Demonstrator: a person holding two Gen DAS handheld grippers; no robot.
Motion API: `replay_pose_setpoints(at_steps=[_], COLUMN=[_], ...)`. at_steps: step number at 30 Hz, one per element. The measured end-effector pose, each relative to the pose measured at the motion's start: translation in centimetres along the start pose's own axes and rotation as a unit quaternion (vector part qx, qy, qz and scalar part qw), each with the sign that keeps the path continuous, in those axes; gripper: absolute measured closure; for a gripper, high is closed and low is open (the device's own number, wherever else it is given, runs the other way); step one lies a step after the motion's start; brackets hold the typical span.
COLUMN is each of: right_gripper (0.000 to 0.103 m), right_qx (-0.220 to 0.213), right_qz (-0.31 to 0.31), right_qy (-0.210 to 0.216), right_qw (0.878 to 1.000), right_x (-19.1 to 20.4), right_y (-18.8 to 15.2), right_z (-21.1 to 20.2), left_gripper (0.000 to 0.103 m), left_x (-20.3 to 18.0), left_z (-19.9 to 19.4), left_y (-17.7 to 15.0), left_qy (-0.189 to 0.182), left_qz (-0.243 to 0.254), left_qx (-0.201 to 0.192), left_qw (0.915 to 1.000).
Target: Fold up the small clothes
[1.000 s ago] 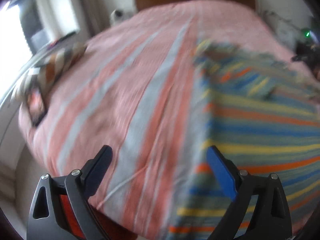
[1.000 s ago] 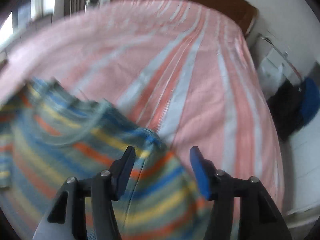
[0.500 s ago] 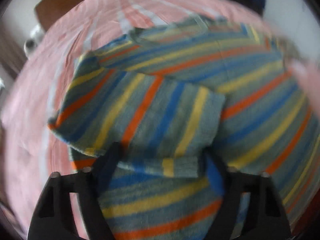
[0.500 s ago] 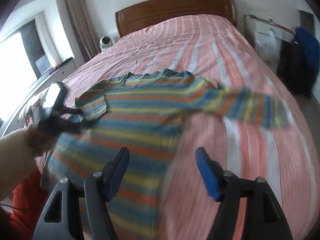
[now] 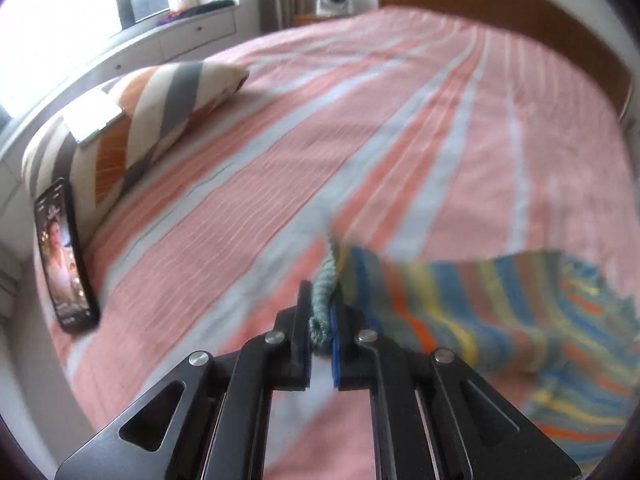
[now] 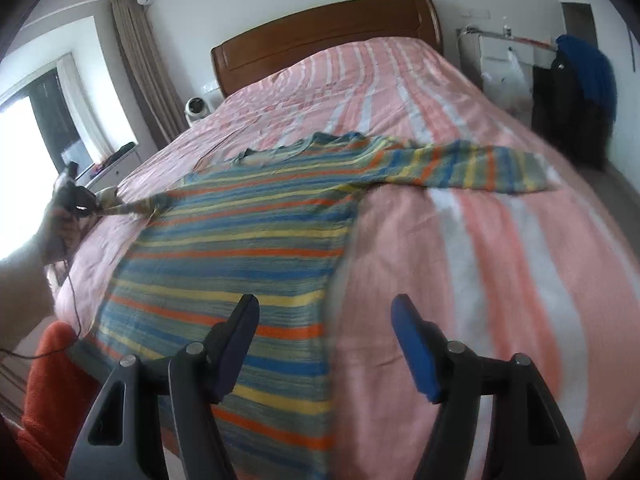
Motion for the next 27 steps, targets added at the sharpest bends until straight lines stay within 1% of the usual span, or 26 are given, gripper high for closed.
replay_pose_setpoints(at_steps=[2, 5, 6, 7, 8, 9, 10, 11, 12, 13, 14, 15, 16, 17, 18, 19, 20, 21, 22, 23, 24, 25, 26, 27], right_gripper=[0.035, 0.035, 0.035, 0.035, 0.035, 0.035, 0.034, 0.031, 0.03, 0.03, 0.03, 0.03, 0.03, 0.03, 0.03, 0.03, 0.03, 0.03, 0.03, 0.03, 0.03, 0.034, 0.047, 0.064], right_qx=[0.009, 0.021, 0.025, 0.027, 0.028, 0.029, 0.03, 0.033, 0.036, 0.044, 0.053, 0.067, 0.082, 0.101, 0.124, 0.137, 0.161, 0.177, 0.197, 0.208, 0.218, 0.226, 0.23, 0.235], right_qz=[-0.011, -0.009, -0.007, -0.005, -0.003, -0.002, 0.0, 0.003, 0.007, 0.014, 0.017, 0.023, 0.029, 0.032, 0.032, 0.031, 0.025, 0.019, 0.01, 0.004, 0.0, -0.004, -0.01, -0.017], right_qy=[-0.003, -0.004, -0.007, -0.012, -0.021, -0.028, -0.034, -0.04, -0.042, -0.038, -0.032, -0.019, -0.002, 0.023, 0.054, 0.069, 0.085, 0.088, 0.085, 0.084, 0.087, 0.086, 0.083, 0.085], right_qw=[1.0, 1.0, 1.0, 1.0, 0.999, 0.999, 0.999, 0.999, 0.998, 0.998, 0.998, 0.997, 0.996, 0.994, 0.99, 0.988, 0.983, 0.98, 0.977, 0.974, 0.972, 0.97, 0.969, 0.968], right_x=[0.6, 0.7, 0.5, 0.4, 0.1, -0.2, -0.6, -1.1, -1.5, -2.2, -2.6, -2.9, -3.0, -2.9, -2.5, -2.2, -1.8, -1.4, -1.0, -0.8, -0.6, -0.5, -0.4, -0.2], right_y=[-0.2, -0.7, -0.8, -0.9, -0.9, -0.9, -0.8, -0.8, -0.8, -0.8, -0.9, -1.0, -1.2, -1.5, -2.0, -2.3, -3.0, -3.5, -4.3, -4.8, -5.2, -5.5, -5.7, -5.7], right_z=[0.6, 1.1, 1.2, 1.2, 1.0, 0.8, 0.5, 0.3, 0.1, -0.1, -0.1, -0.1, 0.0, 0.2, 0.6, 1.0, 1.7, 2.2, 3.1, 3.6, 4.1, 4.6, 4.9, 5.0], left_gripper=[0.098, 0.097, 0.09, 0.079, 0.072, 0.048, 0.034, 0.033, 0.033, 0.031, 0.031, 0.028, 0.027, 0.027, 0.027, 0.027, 0.027, 0.027, 0.027, 0.026, 0.026, 0.034, 0.045, 0.085], left_x=[-0.3, 0.3, 0.7, 1.3, 1.9, 2.7, 3.0, 3.1, 3.0, 2.8, 2.1, 1.2, 0.2, -0.9, -1.9, -2.5, -3.2, -3.7, -4.1, -4.5, -4.9, -5.2, -5.5, -5.8], left_z=[1.7, 4.4, 4.8, 4.5, 4.0, 2.9, 1.9, 0.3, -1.4, -2.4, -3.4, -4.4, -4.8, -5.1, -5.2, -5.0, -4.5, -4.3, -4.4, -4.8, -5.0, -5.1, -5.1, -5.0], left_y=[-0.5, -1.0, -1.2, -1.4, -1.7, -2.3, -2.9, -4.1, -6.0, -7.4, -9.2, -12.2, -14.6, -17.4, -20.0, -22.0, -24.2, -25.4, -26.3, -27.0, -27.4, -27.7, -27.9, -28.3], left_qy=[0.013, 0.027, 0.026, 0.026, 0.03, 0.038, 0.032, 0.014, -0.018, -0.045, -0.081, -0.135, -0.166, -0.188, -0.189, -0.183, -0.172, -0.163, -0.152, -0.142, -0.139, -0.139, -0.141, -0.145], left_qz=[0.007, -0.001, -0.011, -0.022, -0.03, -0.037, -0.034, -0.022, 0.002, 0.025, 0.05, 0.089, 0.121, 0.157, 0.19, 0.21, 0.23, 0.24, 0.25, 0.266, 0.275, 0.283, 0.285, 0.291], left_qx=[0.015, 0.029, 0.034, 0.032, 0.029, 0.024, 0.015, 0.001, -0.008, -0.002, 0.012, 0.043, 0.067, 0.09, 0.104, 0.113, 0.125, 0.125, 0.113, 0.097, 0.094, 0.094, 0.095, 0.103], left_qw=[0.9998, 0.9992, 0.999, 0.9989, 0.9987, 0.9983, 0.9988, 0.9997, 0.9998, 0.9987, 0.9953, 0.986, 0.9763, 0.9653, 0.9578, 0.9536, 0.9499, 0.9487, 0.9494, 0.9486, 0.9468, 0.9444, 0.9434, 0.9401])
Point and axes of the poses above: each gripper's, at about its wrist camera, not at the fingertips, and z roughly the way its jaws point, x to its left, y to its top, the point moved 3 cm from there along z, roughly the way its jaws point, and after that the axes turned 10 degrees about x, right-handed, at the moved point
